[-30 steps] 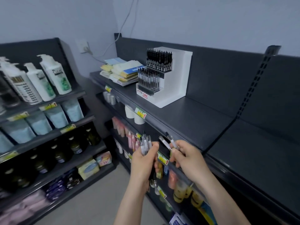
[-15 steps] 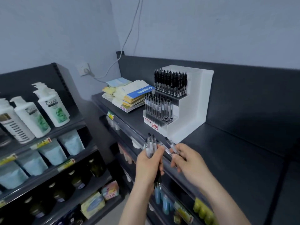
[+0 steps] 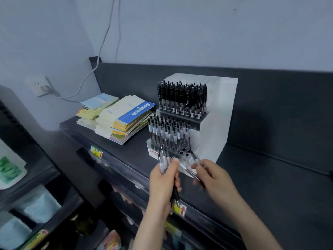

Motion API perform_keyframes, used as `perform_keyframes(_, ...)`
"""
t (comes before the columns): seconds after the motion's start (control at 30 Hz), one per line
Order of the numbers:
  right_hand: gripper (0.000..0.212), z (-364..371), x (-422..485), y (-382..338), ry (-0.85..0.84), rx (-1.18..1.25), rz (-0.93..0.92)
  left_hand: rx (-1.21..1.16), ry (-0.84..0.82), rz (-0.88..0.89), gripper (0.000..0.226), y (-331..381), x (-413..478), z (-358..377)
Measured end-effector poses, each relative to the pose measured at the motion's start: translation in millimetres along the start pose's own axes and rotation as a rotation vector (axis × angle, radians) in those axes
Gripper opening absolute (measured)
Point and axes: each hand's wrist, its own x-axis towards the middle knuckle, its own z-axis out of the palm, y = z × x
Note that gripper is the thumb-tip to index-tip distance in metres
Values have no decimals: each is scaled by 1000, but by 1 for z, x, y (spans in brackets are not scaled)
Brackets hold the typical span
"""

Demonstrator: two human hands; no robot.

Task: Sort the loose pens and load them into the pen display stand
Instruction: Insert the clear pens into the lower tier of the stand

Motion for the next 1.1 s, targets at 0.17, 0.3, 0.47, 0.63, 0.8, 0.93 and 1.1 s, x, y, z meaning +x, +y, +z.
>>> perform_keyframes(0.17,23,25,26,-16,223,6,63,31,-65,3,34,21,53,-27)
perform_keyframes(0.3,20,31,42,-30,401,-133,3,63,-160,41,37,27,87,-44)
perform_keyframes(0.47,14,45,53,-43,778,-7,-50,150,-265,111,28,30,109,-57)
perform_keyframes(0.63,8,63,60,-55,1015,-31,-117,171,-333,155,23,31,118,-64)
perform_keyframes(0.8,10,68,70,-53,1027,-126,-160,171,-370,190,27,31,121,-66)
perform_keyframes(0.93,11,70,79,-46,969,-213,-116,172,-398,243,18,38,122,-66)
perform_keyframes(1.1,5,75,88,-31,873,-411,-23,177,-396,285,21,42,124,-64)
